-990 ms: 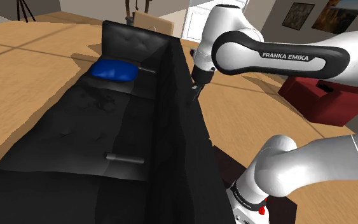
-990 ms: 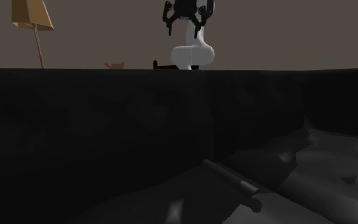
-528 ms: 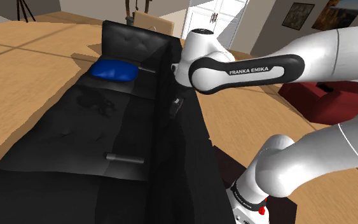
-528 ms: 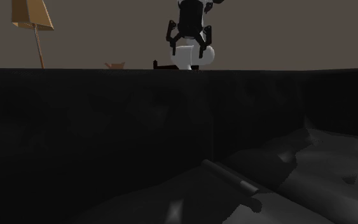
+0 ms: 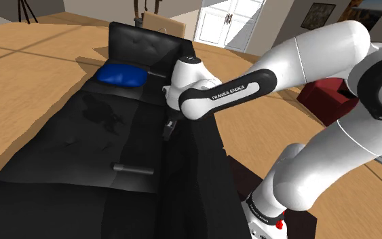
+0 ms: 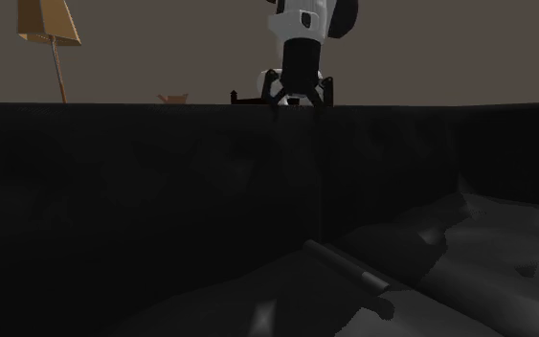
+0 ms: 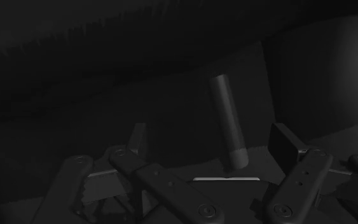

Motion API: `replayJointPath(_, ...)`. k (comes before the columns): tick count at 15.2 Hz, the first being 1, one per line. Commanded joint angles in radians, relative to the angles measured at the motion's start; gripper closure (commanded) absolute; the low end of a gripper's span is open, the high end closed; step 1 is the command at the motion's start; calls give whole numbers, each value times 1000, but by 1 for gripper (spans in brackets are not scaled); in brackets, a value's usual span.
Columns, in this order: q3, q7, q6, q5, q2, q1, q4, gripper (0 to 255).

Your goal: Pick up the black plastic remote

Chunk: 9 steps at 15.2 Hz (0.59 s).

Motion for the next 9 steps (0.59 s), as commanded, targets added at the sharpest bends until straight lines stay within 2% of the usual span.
replayJointPath(1, 10, 3, 62, -11, 74, 5, 16, 0)
replayJointPath(9, 32, 45, 258, -110, 389, 34, 138, 0)
